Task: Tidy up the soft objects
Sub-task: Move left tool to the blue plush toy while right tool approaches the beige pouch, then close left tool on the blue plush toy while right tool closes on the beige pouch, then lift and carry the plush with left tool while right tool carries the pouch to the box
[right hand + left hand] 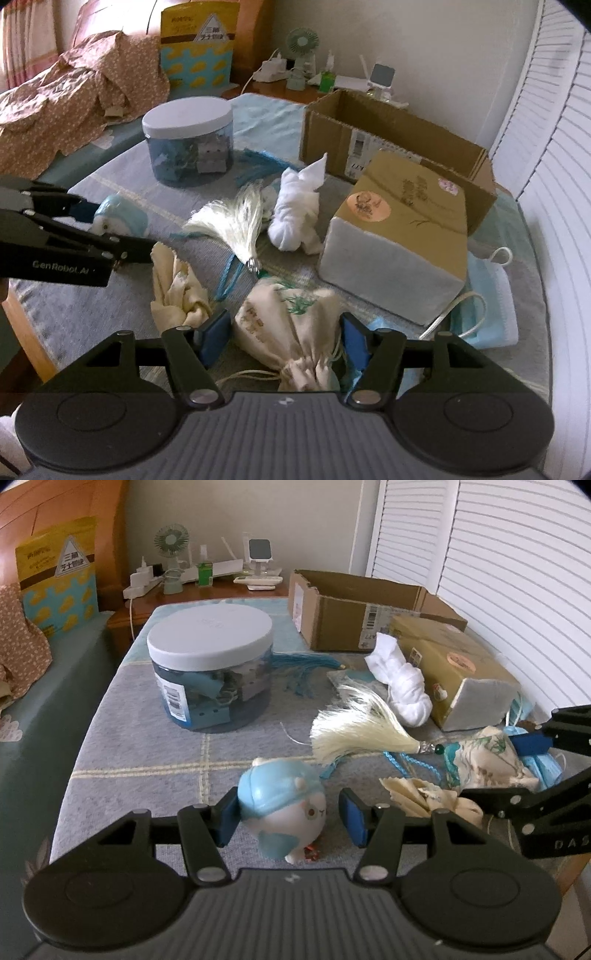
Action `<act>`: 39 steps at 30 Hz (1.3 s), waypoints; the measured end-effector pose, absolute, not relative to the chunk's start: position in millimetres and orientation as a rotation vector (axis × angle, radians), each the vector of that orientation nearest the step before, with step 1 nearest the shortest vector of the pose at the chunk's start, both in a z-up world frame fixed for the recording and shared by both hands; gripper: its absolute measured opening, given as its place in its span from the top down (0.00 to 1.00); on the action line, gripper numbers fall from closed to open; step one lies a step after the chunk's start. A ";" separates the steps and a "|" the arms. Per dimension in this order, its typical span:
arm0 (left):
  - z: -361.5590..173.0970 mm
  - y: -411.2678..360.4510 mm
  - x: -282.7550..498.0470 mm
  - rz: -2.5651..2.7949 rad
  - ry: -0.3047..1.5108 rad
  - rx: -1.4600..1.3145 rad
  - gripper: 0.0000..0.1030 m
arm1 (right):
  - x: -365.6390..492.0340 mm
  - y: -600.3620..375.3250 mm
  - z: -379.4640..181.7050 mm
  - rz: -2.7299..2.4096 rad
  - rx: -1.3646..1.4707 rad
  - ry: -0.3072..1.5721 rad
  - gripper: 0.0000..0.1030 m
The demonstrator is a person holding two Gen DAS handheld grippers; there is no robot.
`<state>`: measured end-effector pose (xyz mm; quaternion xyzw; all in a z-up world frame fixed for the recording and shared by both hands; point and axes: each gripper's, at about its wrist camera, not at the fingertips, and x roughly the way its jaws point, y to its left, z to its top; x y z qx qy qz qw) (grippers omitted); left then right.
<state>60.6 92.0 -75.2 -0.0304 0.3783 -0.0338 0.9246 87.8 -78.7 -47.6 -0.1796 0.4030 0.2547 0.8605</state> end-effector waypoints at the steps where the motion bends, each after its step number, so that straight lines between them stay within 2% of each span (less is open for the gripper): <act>1: -75.2 91.9 60.7 -0.070 0.777 -0.062 0.46 | 87.4 -78.0 -48.9 0.537 -0.384 0.849 0.33; 4: -74.0 92.8 60.9 -0.073 0.779 -0.064 0.50 | 86.4 -75.4 -51.7 0.523 -0.400 0.858 0.37; 6: -73.1 94.0 61.4 -0.082 0.783 -0.067 0.57 | 85.6 -75.1 -49.5 0.515 -0.396 0.852 0.39; 22: -36.8 98.9 49.0 -0.187 0.781 0.011 0.59 | 83.6 -87.8 2.4 0.562 -0.313 0.797 0.42; 33: -13.0 98.1 48.5 -0.248 0.741 0.029 0.59 | 114.6 -103.9 56.0 0.593 -0.230 0.782 0.42; 35: -12.1 97.8 50.7 -0.258 0.737 0.027 0.59 | 120.1 -105.6 66.3 0.593 -0.231 0.769 0.47; 39: -10.8 96.9 55.7 -0.278 0.731 0.015 0.59 | 135.6 -106.0 84.4 0.587 -0.232 0.739 0.48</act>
